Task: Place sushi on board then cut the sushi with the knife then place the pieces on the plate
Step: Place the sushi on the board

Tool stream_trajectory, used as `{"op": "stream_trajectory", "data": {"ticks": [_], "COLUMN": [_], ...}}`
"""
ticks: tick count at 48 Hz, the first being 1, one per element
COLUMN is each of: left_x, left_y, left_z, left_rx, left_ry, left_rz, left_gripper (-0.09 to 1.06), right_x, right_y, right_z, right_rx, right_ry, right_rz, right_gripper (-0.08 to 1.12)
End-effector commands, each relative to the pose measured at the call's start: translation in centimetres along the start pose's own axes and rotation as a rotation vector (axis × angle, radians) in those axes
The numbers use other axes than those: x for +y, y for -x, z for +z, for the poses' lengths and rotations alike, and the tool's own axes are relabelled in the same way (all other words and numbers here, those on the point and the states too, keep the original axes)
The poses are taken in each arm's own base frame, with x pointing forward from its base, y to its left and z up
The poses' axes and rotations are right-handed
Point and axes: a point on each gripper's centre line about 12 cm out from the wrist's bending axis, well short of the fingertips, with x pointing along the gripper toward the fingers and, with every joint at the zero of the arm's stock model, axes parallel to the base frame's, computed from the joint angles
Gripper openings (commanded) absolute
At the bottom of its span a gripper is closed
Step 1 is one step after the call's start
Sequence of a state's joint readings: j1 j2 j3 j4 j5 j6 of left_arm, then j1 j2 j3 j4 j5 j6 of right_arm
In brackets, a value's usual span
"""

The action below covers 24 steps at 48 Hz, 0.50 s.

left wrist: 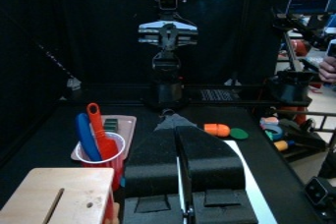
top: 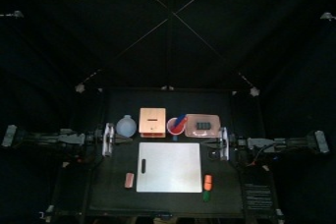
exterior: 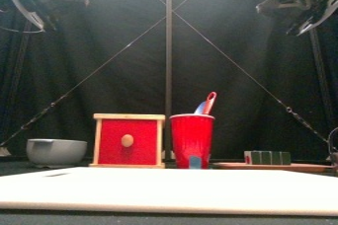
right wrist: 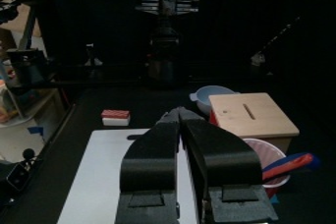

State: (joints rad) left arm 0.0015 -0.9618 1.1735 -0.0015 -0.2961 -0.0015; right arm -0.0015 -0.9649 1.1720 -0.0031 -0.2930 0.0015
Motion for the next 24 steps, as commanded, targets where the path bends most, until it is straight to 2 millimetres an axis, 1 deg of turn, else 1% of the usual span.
{"op": "stream_trajectory", "data": {"ticks": [1, 6, 11, 13, 17, 24], "left_x": [0.0, 0.0, 0.0, 0.0, -0.1, -0.1], "left_y": [-0.6, -1.1, -1.9, -2.3, -3.2, -4.4], "left_z": [-0.4, -0.7, -1.0, -1.1, -1.4, -2.4], "left_rx": [0.021, 0.041, 0.061, 0.066, 0.077, 0.101], "left_ry": [0.0, -0.006, -0.012, -0.012, -0.013, -0.011], "left_rz": [0.0, 0.0, -0.003, -0.001, -0.005, -0.008], "left_gripper": [-0.06, -0.03, -0.02, -0.02, -0.02, -0.02], "right_x": [-0.2, -0.9, -2.5, -3.3, -5.5, -8.8], "right_y": [-0.4, -0.7, -1.1, -1.2, -1.2, -0.5], "right_z": [0.2, 0.1, -0.1, -0.4, -1.1, -2.6], "right_rx": [0.005, 0.031, 0.097, 0.139, 0.258, 0.465], "right_ry": [-0.019, -0.071, -0.127, -0.143, -0.172, -0.201], "right_rz": [-0.01, -0.051, -0.133, -0.173, -0.278, -0.42], "right_gripper": [0.0, 0.02, 0.03, 0.03, 0.04, 0.05]}}
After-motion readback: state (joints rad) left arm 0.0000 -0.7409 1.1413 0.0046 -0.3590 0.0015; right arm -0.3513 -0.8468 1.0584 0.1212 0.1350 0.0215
